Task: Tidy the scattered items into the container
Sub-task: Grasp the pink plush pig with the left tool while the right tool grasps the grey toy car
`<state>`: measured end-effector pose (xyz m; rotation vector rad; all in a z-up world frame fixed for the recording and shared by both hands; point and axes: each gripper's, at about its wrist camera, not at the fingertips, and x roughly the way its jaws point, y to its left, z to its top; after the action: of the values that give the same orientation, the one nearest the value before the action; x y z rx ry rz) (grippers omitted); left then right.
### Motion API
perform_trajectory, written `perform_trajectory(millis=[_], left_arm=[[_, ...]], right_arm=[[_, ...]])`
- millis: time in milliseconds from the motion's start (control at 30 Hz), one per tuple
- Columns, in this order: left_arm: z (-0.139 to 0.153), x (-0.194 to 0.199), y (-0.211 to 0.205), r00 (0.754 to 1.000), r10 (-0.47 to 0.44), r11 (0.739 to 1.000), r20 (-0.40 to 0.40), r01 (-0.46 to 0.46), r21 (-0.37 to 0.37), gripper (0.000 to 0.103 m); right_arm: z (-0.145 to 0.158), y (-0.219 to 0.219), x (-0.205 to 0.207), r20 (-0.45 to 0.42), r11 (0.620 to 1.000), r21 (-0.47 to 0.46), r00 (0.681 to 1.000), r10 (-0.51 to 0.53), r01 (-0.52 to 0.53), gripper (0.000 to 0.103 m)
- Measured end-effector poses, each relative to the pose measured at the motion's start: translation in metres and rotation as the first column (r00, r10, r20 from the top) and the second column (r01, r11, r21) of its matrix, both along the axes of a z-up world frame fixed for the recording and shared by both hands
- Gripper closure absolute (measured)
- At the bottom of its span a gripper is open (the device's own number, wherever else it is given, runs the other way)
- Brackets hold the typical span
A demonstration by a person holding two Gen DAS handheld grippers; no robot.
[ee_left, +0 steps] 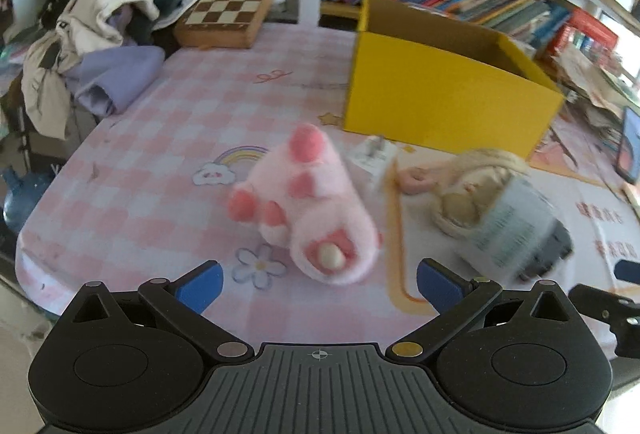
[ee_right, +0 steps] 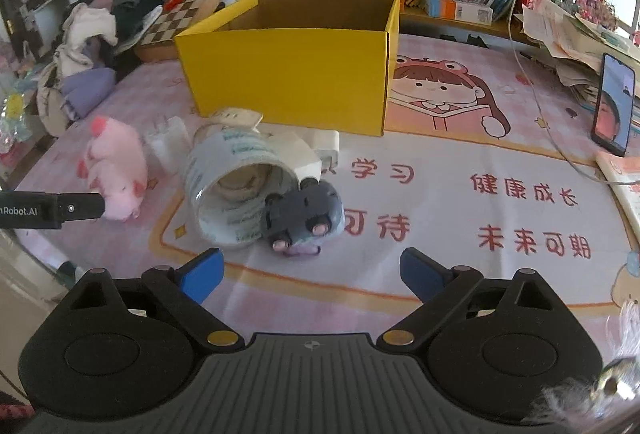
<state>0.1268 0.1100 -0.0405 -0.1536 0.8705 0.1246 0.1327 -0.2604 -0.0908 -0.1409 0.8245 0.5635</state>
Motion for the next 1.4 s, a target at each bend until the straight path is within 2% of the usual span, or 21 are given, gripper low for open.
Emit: perform_trajectory(millis=[367,533,600,667,1000,1167,1267,1333,1400], left_arm=[[-0.007,0.030,0.012,1.000,0.001,0.999,0.000,-0.001,0.034,0.000],[-0.012,0.038,0.009,0.999,-0.047,0.998,-0.018,0.048,0.031,0.000],[-0.012,0.041,0.009,0.999,-0.053,0.998,-0.013,0.053,0.034,0.000],[-0.014,0.043,0.010,0.998,-0.056,0.998,-0.009,0.056,0.029,0.000],[-0.025,0.051,0.013,0.999,-0.033,0.999,-0.024,0.032,-0.040,0.000],[-0.026,0.048,0.023,0.999,0.009,0.994,-0.040,-0.013,-0.113,0.000],[-0.023,0.044,0.030,0.999,0.030,0.988,-0.040,-0.035,-0.149,0.008],[-0.020,0.042,0.032,0.999,0.033,0.987,-0.030,-0.037,-0.155,0.019],[-0.015,0.039,0.035,0.999,0.034,0.987,-0.016,-0.036,-0.158,0.036]], right_arm=[[-0.019,0.032,0.035,-0.043,0.999,-0.033,0.999,-0.023,0.022,0.013],[-0.025,0.040,0.041,-0.068,0.999,-0.045,0.997,-0.023,0.020,0.024],[-0.027,0.040,0.043,-0.076,0.999,-0.044,0.997,-0.029,0.026,0.036],[-0.027,0.038,0.044,-0.083,0.999,-0.041,0.996,-0.039,0.036,0.042],[-0.023,0.017,0.044,-0.089,0.993,-0.012,0.989,-0.119,0.119,0.042],[-0.020,0.009,0.041,-0.084,0.992,-0.003,0.988,-0.127,0.127,0.042],[-0.017,0.003,0.041,-0.082,0.990,0.008,0.987,-0.139,0.140,0.043],[-0.016,0.000,0.041,-0.084,0.989,0.016,0.985,-0.148,0.150,0.043],[-0.015,-0.004,0.043,-0.087,0.987,0.025,0.984,-0.158,0.161,0.043]])
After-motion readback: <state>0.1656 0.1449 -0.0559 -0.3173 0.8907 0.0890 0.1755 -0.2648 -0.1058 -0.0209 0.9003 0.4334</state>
